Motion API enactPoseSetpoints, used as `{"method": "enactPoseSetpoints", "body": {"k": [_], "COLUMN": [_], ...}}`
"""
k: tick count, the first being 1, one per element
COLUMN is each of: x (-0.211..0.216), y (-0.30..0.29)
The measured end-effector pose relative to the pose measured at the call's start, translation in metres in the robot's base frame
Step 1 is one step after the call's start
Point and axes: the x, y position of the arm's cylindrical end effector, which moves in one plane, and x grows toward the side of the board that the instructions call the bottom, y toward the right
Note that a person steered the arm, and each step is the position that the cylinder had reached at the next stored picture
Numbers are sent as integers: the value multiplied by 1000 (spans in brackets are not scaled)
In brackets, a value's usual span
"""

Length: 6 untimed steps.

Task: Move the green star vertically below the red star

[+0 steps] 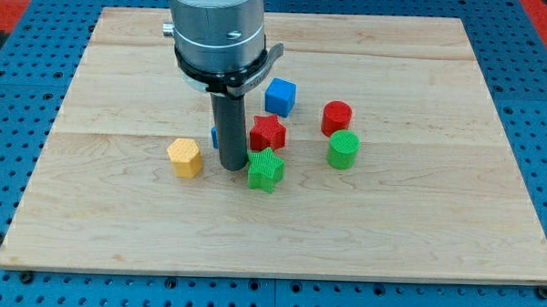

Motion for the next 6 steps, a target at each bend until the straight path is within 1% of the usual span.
{"method": "enactPoseSetpoints", "body": {"k": [3, 6], "x": [0, 9], "y": [0, 0]}}
